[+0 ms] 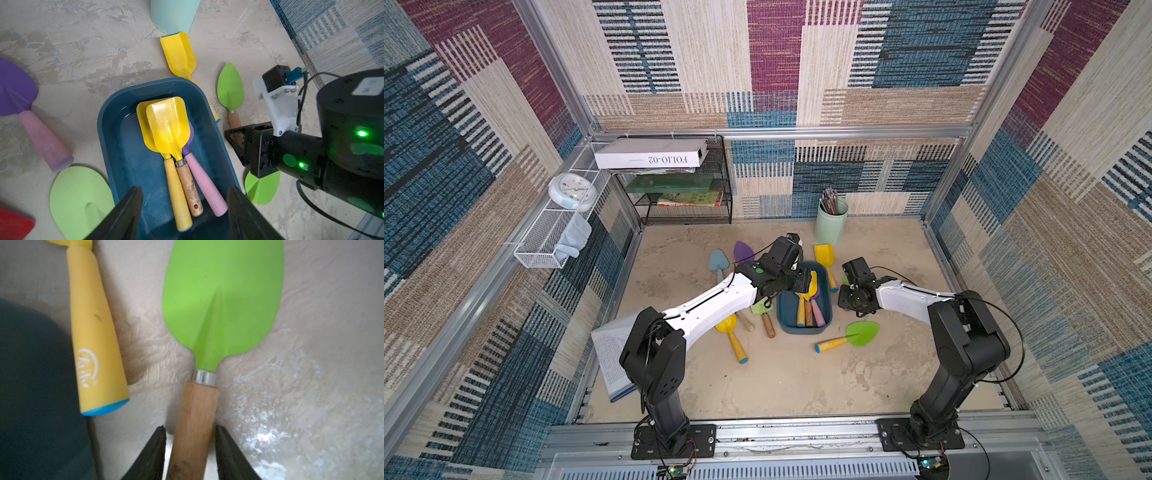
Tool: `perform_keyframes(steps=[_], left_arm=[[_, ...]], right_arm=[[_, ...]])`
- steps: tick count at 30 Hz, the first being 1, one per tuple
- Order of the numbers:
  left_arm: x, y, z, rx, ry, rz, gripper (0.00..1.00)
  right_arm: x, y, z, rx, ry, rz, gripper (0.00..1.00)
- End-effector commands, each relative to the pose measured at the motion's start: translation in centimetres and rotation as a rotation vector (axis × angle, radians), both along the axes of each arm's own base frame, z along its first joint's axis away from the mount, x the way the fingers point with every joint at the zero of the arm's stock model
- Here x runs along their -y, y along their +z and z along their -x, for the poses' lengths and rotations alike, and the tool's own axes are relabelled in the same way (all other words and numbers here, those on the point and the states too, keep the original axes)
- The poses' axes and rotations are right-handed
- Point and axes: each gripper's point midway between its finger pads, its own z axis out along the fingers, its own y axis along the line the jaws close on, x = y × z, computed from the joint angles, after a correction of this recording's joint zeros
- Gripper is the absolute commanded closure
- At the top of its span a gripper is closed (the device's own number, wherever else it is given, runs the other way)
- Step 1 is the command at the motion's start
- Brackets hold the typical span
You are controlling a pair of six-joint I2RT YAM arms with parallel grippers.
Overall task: Put the shovel into the storage box
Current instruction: Pick up the shovel from the center of the board.
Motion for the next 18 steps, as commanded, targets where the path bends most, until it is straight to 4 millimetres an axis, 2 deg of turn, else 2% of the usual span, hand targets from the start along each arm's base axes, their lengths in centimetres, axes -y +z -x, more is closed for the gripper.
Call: perform_keyframes(steps=[1, 6, 11, 18], left_arm=[[0.6, 0.6, -0.2, 0.019, -0.020, 0.025, 0.32], [0.8, 0.6, -0.2, 0.015, -0.019, 0.038, 0.32], [1.8, 0.9, -0.2, -0.001, -0.034, 0.085, 0.32], [3.2, 0.4, -0.4, -0.034, -0.055, 0.126, 0.32]], right_arm=[[0.2, -0.2, 0.1, -0.006, -0.014, 0.009, 0.64], [0.3, 0.0, 0.1, -0.002, -0.010, 0.014, 0.72], [0.4, 0.7, 0.0, 0.008, -0.002, 0.025, 0.86], [1.4, 3.5, 0.0, 0.065, 0.022, 0.078, 1.00]])
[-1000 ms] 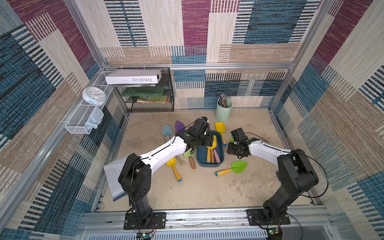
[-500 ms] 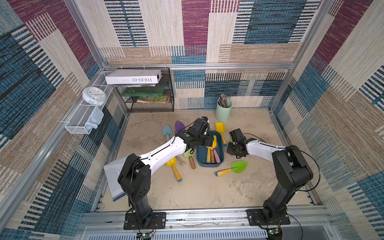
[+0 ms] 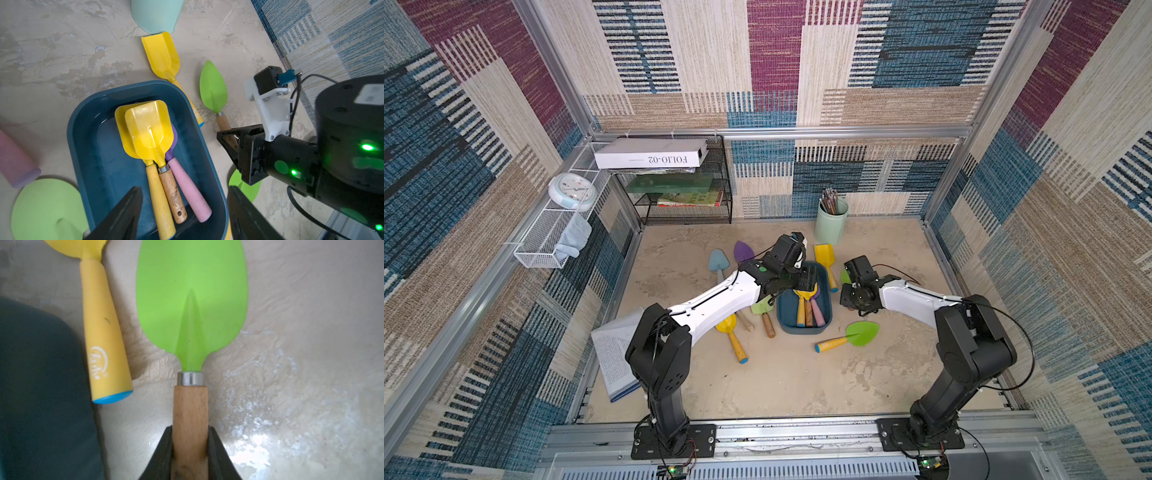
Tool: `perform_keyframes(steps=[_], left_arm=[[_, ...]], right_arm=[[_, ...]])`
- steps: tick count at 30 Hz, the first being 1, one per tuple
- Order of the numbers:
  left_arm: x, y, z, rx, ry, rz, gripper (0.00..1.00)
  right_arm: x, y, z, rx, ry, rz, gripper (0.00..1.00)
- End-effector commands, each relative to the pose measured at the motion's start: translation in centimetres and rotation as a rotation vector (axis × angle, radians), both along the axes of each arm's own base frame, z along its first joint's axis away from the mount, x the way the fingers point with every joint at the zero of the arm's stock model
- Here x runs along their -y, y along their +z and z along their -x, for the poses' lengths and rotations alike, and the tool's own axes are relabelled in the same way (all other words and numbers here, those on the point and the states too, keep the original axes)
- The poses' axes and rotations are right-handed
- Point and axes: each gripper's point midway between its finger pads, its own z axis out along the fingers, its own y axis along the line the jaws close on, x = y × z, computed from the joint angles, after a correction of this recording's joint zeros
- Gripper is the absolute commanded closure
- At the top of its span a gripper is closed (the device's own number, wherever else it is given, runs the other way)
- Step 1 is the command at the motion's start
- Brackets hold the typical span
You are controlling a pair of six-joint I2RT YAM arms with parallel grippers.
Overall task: Put the shovel into the storage box
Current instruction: Pick up the shovel from the center of the board.
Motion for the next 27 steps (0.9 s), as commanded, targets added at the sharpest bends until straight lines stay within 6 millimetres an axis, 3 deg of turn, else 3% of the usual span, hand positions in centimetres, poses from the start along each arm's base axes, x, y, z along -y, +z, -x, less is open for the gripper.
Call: perform_keyframes(steps=[1, 6, 11, 17, 27], left_arm=[[1.2, 0.5, -0.2, -0.004, -0.022, 0.057, 0.32], [2.6, 0.3, -0.4, -0.024, -0.040, 0.125, 0.33], [3.7, 0.3, -0.6, -0.036, -0.057, 0.174, 0.33], [4.6, 0.6, -1.3, -0.035, -0.045, 0.221, 0.34], [5.3, 0.7, -3.0, -0.020, -0.006, 0.254, 0.36]], right_arm=[[0.7, 1.9, -0.2, 0.040, 0.026, 0.053, 1.00], [0.9, 5.1, 0.0, 0.098, 0.110, 0.089, 1.00], [-0.4, 7.3, 0.9, 0.124, 0.267, 0.074, 1.00], [-2.2, 8.7, 2.4, 0.154, 0.425, 0.016, 1.00], [-4.8, 10.7, 4.5, 0.188, 0.527, -0.138, 1.00]])
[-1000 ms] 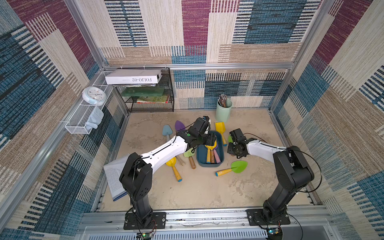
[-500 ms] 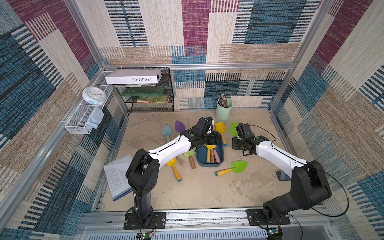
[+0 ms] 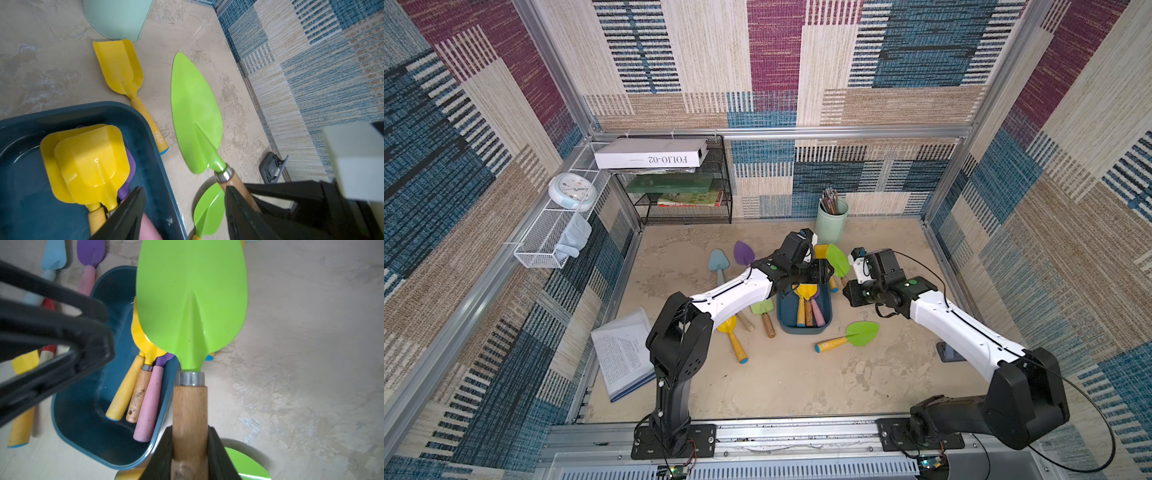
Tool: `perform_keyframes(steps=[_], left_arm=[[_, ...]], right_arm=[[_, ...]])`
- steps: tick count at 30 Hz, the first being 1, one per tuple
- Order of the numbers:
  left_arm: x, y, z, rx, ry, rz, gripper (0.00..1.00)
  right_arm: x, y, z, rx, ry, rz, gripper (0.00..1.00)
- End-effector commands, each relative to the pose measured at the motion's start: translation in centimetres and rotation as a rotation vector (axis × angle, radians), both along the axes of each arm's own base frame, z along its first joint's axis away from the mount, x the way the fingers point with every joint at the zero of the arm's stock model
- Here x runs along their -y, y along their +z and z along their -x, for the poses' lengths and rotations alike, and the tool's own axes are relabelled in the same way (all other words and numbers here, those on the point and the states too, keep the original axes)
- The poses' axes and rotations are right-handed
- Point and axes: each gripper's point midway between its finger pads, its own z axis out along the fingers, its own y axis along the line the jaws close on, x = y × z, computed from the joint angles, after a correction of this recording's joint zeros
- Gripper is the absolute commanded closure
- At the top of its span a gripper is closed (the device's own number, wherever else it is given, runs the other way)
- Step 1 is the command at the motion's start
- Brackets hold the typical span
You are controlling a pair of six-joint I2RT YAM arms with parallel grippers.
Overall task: Put the shovel into the storage box
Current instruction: Pick up the shovel from the center of the board.
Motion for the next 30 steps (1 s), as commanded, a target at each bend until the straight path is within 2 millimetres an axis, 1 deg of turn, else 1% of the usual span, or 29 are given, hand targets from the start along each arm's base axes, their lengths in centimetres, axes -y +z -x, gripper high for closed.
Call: perform_keyframes(steps=[1, 3, 5, 7, 9, 10, 19, 22, 25, 27, 30], left_arm=[[0.3, 0.8, -0.9, 0.025, 0.026, 0.037, 0.37], [0.4, 0.7, -1.2, 0.025, 0.033, 0.045, 0.38], [0.4, 0.6, -1.5, 0.023, 0.040, 0.054, 0.42], [0.5, 0.5, -1.6, 0.019, 0.043, 0.068, 0.48], [0.5, 0.4, -1.7, 0.014, 0.051, 0.080, 0.58], [0.5, 0.4, -1.8, 0.012, 0.055, 0.084, 0.60], [0.7, 0.5, -1.9, 0.008, 0.057, 0.103, 0.74], [0.7, 0.4, -1.9, 0.004, 0.055, 0.106, 0.81], [0.8, 0.4, -1.8, 0.003, 0.051, 0.103, 0.87], [0.7, 0.4, -1.8, 0.001, 0.051, 0.099, 0.93], [0.7, 0.3, -1.8, 0.000, 0.052, 0.094, 0.97]], right_arm=[[-1.2, 0.8, 0.7, 0.008, 0.065, -0.060, 1.00], [-1.4, 1.1, 1.0, 0.013, 0.078, -0.073, 1.00], [-1.6, 1.3, 1.2, 0.018, 0.090, -0.084, 1.00], [-1.8, 1.5, 1.3, 0.025, 0.100, -0.095, 1.00], [-2.0, 1.5, 1.4, 0.025, 0.108, -0.103, 1.00], [-2.0, 1.5, 1.4, 0.028, 0.110, -0.105, 1.00], [-2.7, 1.6, 1.6, 0.037, 0.136, -0.150, 1.00], [-2.9, 1.6, 1.6, 0.042, 0.139, -0.159, 1.00], [-2.8, 1.4, 1.5, 0.042, 0.134, -0.160, 1.00], [-2.8, 1.4, 1.5, 0.045, 0.130, -0.161, 1.00], [-2.8, 1.5, 1.4, 0.052, 0.124, -0.168, 1.00]])
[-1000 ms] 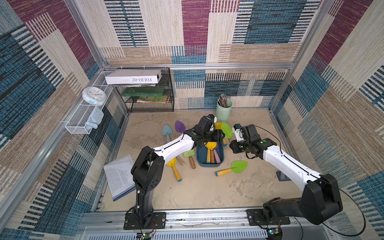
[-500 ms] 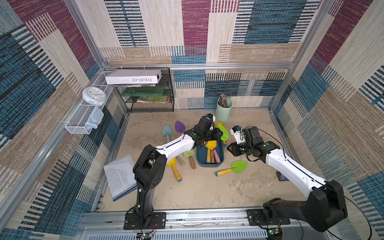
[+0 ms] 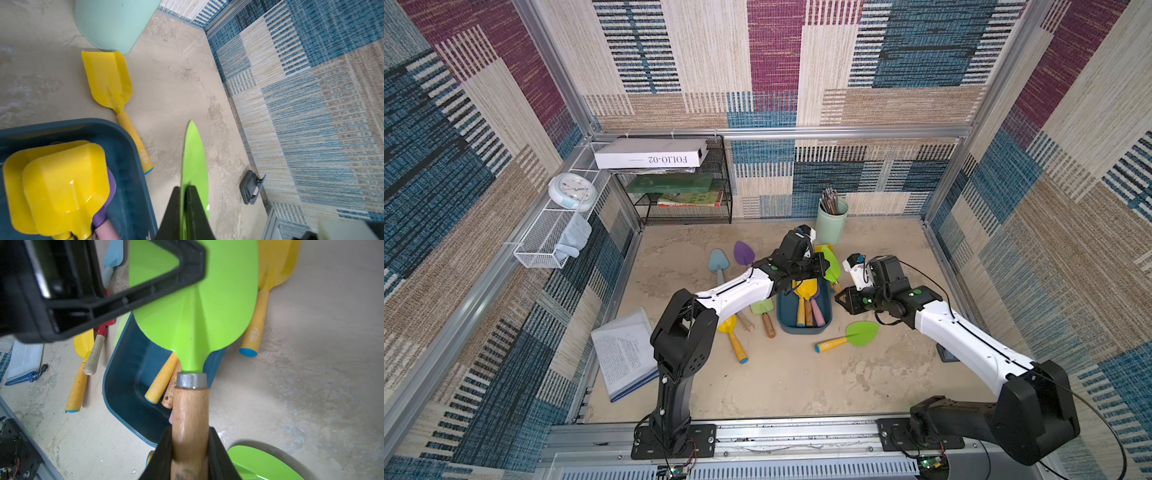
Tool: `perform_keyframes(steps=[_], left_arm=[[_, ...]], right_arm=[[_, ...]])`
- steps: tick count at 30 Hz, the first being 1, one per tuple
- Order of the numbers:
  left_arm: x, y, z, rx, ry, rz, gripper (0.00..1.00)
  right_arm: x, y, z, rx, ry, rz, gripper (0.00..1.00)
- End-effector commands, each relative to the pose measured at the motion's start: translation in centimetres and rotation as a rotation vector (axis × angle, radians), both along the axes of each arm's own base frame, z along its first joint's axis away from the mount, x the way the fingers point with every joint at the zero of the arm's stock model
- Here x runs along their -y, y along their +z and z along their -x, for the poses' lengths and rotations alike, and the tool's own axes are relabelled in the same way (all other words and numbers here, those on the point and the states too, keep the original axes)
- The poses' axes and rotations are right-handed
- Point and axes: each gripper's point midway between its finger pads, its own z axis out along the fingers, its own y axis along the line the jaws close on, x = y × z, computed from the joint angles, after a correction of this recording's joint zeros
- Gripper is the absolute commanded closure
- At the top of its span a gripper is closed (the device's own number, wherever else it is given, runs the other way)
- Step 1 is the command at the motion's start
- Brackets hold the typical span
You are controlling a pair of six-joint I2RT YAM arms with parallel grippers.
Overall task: Put the shovel into the storage box
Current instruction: Pick up the shovel from the center of the board, then place the shovel in the storage box.
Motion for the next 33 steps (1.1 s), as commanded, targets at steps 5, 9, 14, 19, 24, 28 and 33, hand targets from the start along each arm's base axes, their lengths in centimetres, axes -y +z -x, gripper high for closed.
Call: perform_keyframes(steps=[5, 9, 14, 19, 24, 28, 33], left_arm=[[-0.3, -0.6, -0.2, 0.018, -0.010, -0.049, 0.99], [-0.4, -0.9, -0.2, 0.015, -0.004, -0.060, 1.00], [-1.1, -1.4, -0.6, 0.018, 0.012, -0.091, 1.00], [-2.1, -1.1, -1.3, 0.021, 0.023, -0.106, 1.00], [-3.7, -0.3, -1.9, 0.033, 0.027, -0.127, 1.00], [-4.8, 0.2, -1.9, 0.038, -0.011, -0.155, 1.00], [-5.9, 0.0, -1.6, 0.030, -0.084, -0.237, 1.00]], right_arm=[[-0.3, 1.3, -0.7, 0.055, -0.007, -0.031, 1.00], [-0.2, 1.7, -0.7, 0.056, -0.011, -0.029, 0.77], [0.0, 2.7, -0.4, 0.064, -0.014, -0.025, 0.53], [0.3, 3.5, 0.4, 0.075, -0.010, -0.027, 0.45], [0.6, 3.9, 1.1, 0.085, -0.005, -0.023, 0.42], [0.9, 4.1, 1.4, 0.089, -0.005, -0.016, 0.43], [1.1, 4.2, 1.6, 0.097, -0.008, -0.011, 0.43]])
